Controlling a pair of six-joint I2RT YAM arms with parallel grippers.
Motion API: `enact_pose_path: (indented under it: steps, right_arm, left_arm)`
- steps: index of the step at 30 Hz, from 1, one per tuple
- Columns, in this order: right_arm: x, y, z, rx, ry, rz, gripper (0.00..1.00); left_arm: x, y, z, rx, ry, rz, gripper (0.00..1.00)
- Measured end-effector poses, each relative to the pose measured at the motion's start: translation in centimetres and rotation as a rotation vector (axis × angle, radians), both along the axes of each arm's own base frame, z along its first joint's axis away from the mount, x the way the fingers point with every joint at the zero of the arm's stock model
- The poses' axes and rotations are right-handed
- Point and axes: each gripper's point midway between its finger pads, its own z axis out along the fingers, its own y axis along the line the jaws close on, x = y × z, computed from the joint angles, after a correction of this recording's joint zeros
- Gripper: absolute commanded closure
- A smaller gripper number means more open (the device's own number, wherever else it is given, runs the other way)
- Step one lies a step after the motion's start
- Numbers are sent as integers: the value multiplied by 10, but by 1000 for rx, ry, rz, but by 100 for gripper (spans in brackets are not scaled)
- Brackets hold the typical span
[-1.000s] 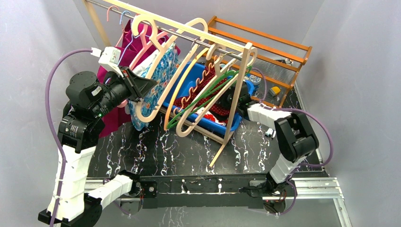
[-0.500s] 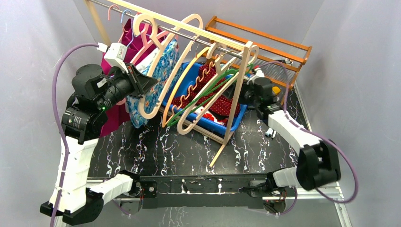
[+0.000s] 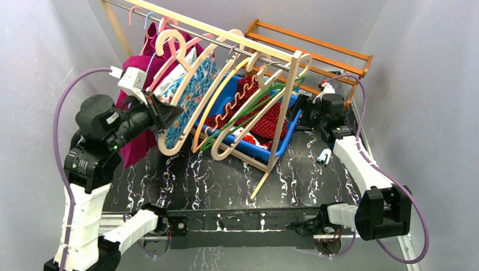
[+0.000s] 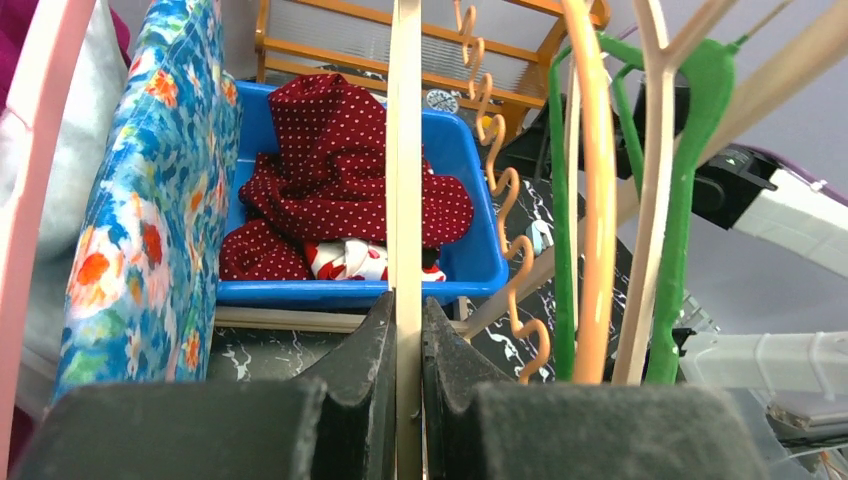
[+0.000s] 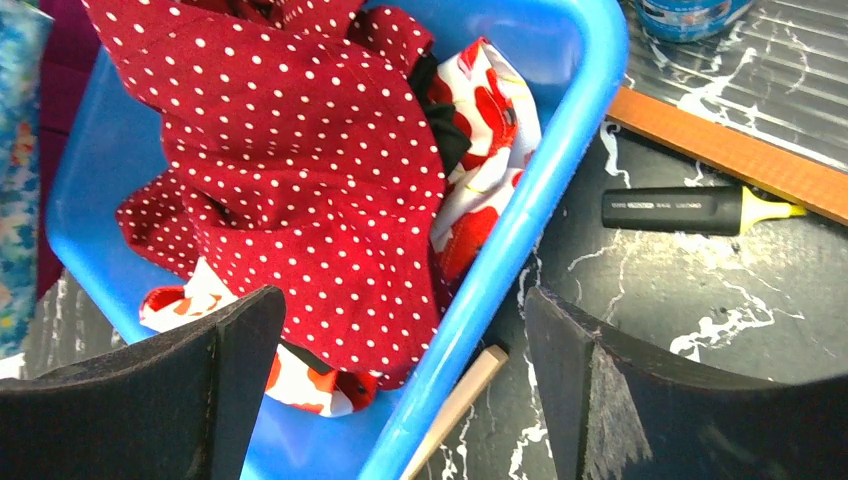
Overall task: Remove the skirt from the hanger
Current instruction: Place the hanger at the clothesline.
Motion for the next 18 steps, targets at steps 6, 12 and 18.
enact_pose_path:
  steps: [6, 12, 18]
  right_arm:
    - [-9, -10, 2, -54, -5, -7, 2]
    - [-17, -13, 34, -49, -97, -13, 2]
    - [-14, -16, 58, -72, -151, -12, 2]
  left_arm:
    - [-14, -6, -4, -6, 11, -66, 100]
    - [1, -20, -37, -2, 139, -109, 100]
    - [27, -37, -61, -19, 272, -136, 100]
